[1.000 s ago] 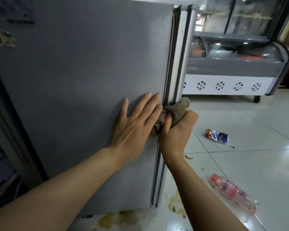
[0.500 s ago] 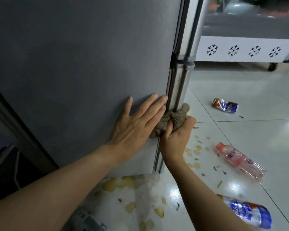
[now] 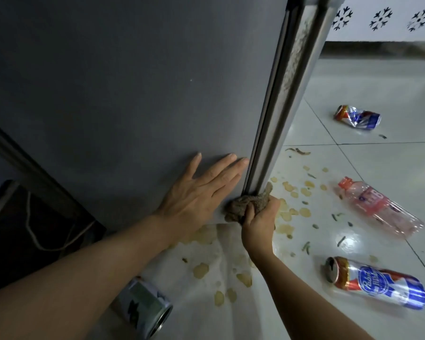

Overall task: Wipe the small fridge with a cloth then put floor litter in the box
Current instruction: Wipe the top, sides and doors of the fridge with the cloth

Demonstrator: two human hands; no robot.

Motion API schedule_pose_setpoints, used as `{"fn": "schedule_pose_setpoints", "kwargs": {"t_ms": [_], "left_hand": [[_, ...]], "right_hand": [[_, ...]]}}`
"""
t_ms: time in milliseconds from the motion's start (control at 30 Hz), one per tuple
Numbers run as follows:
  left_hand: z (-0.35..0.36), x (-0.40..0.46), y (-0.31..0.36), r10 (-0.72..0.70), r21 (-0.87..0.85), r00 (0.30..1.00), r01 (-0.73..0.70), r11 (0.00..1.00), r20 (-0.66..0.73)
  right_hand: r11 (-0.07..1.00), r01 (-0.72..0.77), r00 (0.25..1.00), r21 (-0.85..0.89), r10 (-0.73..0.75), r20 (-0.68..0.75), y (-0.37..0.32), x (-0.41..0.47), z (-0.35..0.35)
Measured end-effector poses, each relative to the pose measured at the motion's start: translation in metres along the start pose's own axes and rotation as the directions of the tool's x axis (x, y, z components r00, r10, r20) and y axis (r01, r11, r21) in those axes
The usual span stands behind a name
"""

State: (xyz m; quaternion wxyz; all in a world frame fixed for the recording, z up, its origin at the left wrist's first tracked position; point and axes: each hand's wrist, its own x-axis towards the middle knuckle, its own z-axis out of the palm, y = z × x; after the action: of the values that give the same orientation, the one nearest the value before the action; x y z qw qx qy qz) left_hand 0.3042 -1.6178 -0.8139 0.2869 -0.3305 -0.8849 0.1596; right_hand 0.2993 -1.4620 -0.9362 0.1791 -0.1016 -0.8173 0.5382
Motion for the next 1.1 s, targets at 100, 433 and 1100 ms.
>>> {"fn": "schedule_pose_setpoints", "kwargs": {"t_ms": [100,433,1100], "left_hand": [[0.011,-0.011,0.007,0.009,-0.039,1.000,-0.008,0.999,0.020],[0.026,-0.023,0.019,0.006,-0.089,0.996,0.002,0.996,0.091],[-0.134,-0.001,0.001,-0.007,-0.287,0.785,0.235,0.929,0.620]], "right_hand": [[0.996,-0.080,0.994,-0.033,0.082,0.067,0.015,-0.007,0.004],[0.964,-0.194,0.960,-0.183,0.225,0.166,0.033,-0.013,0.010],[0.774,-0.280,0.809,-0.568,0.509,0.294,-0.130,-0.008,-0.131]]}}
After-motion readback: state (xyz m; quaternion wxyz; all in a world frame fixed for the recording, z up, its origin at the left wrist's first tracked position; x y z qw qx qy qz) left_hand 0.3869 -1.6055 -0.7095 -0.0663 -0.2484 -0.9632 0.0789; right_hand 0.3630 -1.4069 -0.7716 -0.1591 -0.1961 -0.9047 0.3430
